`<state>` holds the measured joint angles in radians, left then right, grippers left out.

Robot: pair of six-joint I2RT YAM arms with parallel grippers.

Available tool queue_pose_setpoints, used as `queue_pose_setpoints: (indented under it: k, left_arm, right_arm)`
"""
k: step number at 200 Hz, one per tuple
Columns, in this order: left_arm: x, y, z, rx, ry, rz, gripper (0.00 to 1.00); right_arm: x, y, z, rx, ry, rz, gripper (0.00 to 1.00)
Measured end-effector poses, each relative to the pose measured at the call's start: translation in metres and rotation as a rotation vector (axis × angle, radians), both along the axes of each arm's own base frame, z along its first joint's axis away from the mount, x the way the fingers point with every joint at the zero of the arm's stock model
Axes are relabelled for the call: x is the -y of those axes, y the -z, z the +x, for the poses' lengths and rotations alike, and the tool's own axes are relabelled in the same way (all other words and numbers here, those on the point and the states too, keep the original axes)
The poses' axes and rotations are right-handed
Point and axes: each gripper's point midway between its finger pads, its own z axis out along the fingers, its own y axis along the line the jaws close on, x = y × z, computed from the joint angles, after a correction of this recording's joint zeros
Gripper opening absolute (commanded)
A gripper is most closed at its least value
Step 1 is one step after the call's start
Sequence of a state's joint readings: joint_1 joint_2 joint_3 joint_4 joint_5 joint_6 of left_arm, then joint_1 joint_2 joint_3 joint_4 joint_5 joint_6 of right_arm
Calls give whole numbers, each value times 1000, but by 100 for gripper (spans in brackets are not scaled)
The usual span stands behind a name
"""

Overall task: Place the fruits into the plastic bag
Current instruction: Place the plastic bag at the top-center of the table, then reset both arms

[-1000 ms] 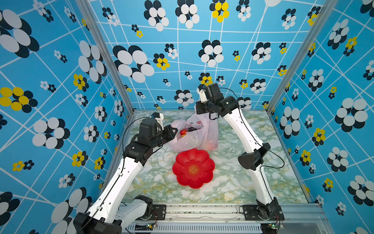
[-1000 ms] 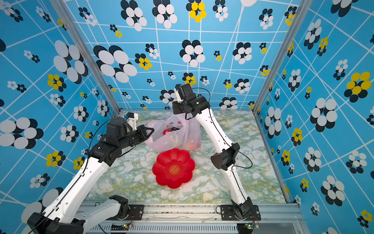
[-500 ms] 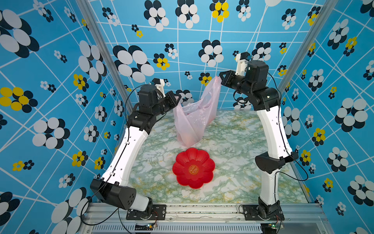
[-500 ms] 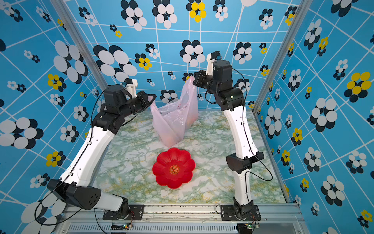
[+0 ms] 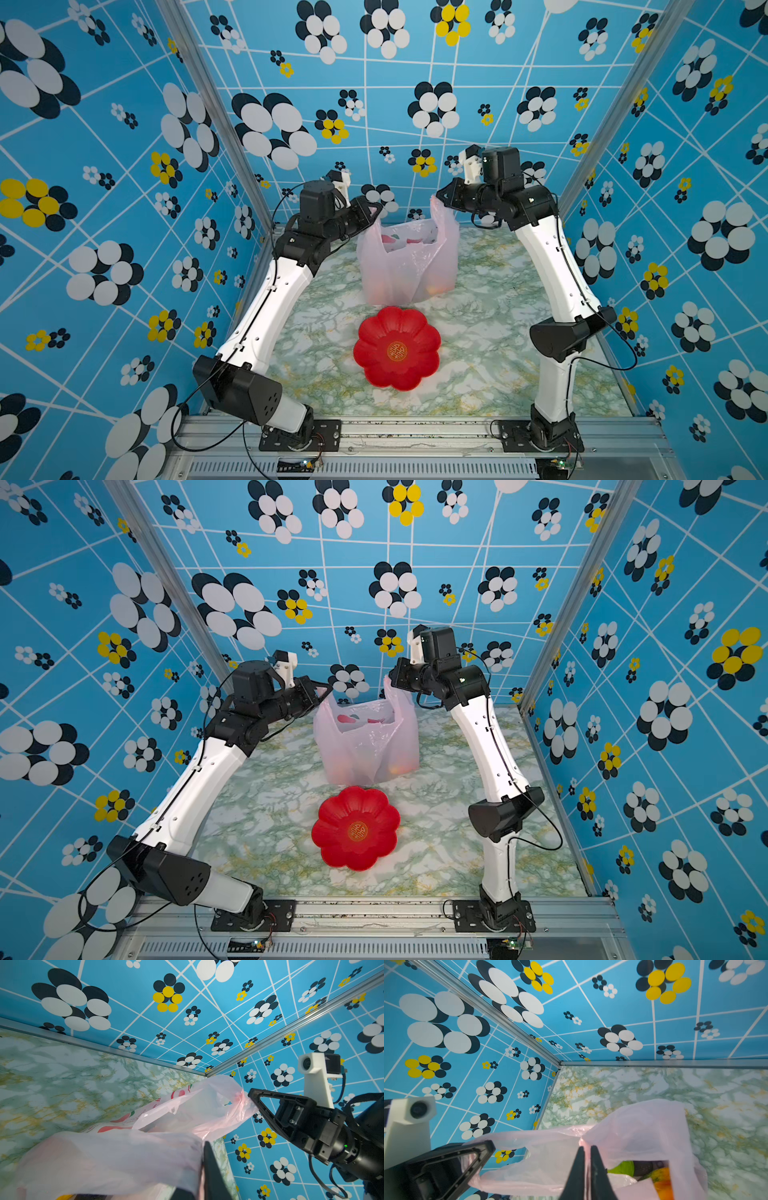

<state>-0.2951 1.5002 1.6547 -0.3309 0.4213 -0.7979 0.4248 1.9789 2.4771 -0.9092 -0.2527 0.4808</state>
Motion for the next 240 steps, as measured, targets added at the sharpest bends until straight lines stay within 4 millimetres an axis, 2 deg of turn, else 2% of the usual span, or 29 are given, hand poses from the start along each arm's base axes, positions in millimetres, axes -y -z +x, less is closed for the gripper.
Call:
queue_pose_setpoints:
  k: [6,34,50,60,91,117,138,160,194,212,223,240]
  left_arm:
    - [0,1,0,3,4,5,59]
    - [-4,10,-9,-16,3,33,100]
    - [-12,9,-19,-12,-7,62,99]
    - [-20,5,-27,-1,-15,78,99]
    - [-49,-19,-56,73,-67,117,99]
    - [-73,-30,-78,120,-118,155,99]
    - [-93,-24,-91,120,-167,201,99]
    - [-116,-1,-103,71,-247,259,99]
    - [-148,61,-126,-22,-370,368,99]
    - [-163,98,-139,-50,-434,422,99]
    - [-174,121,-147,-70,-483,453,99]
    - [-188,145,-152,-70,-545,505,99]
  right_arm:
    - [1,2,-2,-9,-2,-2,50]
    - [6,-10,-17,15,-19,-16,74]
    - [16,-24,-33,38,-17,-32,87]
    - [24,-35,-46,64,-22,-52,99]
    - [50,-59,-85,116,-4,-97,99]
    - [73,-59,-108,126,35,-151,99]
    - [93,-41,-117,110,81,-203,99]
    - [111,-12,-122,135,136,-253,99]
    - [155,47,-143,315,314,-277,99]
    - [175,88,-155,430,397,-297,99]
    - [186,113,-157,428,439,-333,99]
    - [197,136,-153,424,480,-393,99]
